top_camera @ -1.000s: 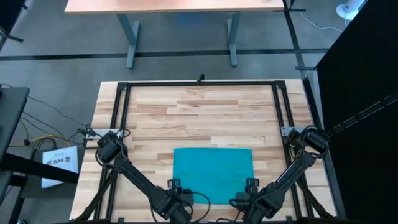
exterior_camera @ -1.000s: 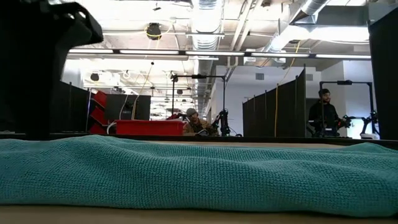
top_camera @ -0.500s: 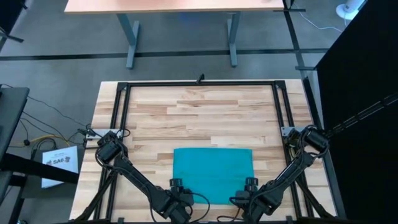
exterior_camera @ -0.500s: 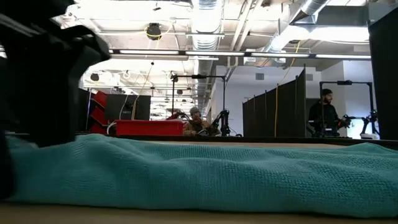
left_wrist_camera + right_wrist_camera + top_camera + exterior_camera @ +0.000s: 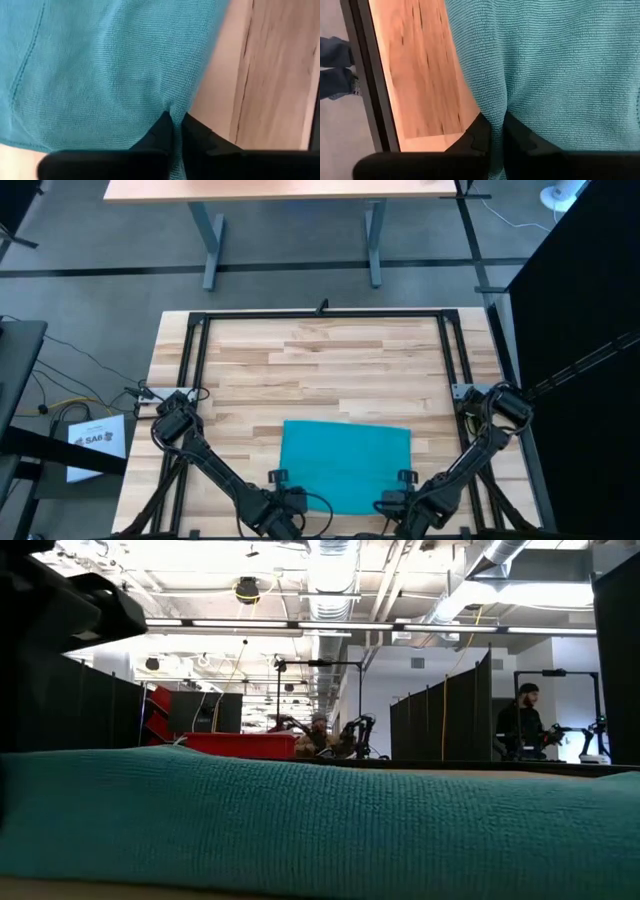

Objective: Roll towel
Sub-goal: Roll the blue towel

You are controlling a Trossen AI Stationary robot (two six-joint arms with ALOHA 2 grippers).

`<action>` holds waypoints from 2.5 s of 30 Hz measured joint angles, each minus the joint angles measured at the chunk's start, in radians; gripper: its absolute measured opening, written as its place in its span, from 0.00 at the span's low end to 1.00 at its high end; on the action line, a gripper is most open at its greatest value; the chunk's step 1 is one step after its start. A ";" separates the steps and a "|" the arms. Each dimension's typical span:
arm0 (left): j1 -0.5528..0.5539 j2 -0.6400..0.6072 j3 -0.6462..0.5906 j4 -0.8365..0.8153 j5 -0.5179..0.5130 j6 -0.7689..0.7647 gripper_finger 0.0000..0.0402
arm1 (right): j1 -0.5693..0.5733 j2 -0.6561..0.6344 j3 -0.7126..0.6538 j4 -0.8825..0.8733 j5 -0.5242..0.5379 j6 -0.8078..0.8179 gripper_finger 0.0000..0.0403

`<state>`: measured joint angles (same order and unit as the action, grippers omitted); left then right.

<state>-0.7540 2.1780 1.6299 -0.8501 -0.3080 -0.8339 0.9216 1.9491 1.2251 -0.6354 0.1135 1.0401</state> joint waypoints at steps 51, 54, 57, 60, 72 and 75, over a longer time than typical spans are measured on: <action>0.195 -0.179 -0.186 0.029 0.202 0.318 0.01 | -0.100 -0.272 -0.234 0.144 -0.110 0.016 0.04; 0.208 -0.211 -0.246 0.082 0.205 0.322 0.01 | -0.099 -0.274 -0.288 0.217 -0.117 0.034 0.04; 0.218 -0.225 -0.300 0.134 0.222 0.322 0.01 | -0.109 -0.273 -0.320 0.277 -0.119 0.041 0.04; 0.219 -0.225 -0.324 0.158 0.227 0.321 0.01 | -0.113 -0.273 -0.336 0.294 -0.119 0.041 0.04; 0.226 -0.226 -0.314 0.125 0.165 0.327 0.03 | -0.120 -0.277 -0.360 0.315 -0.140 0.097 0.06; 0.229 -0.226 -0.271 0.056 0.162 0.325 0.11 | -0.126 -0.297 -0.342 0.287 -0.150 0.089 0.16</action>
<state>-0.5255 1.9523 1.3585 -0.7939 -0.1460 -0.5085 0.7956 1.6521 0.8829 -0.3479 -0.0366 1.1293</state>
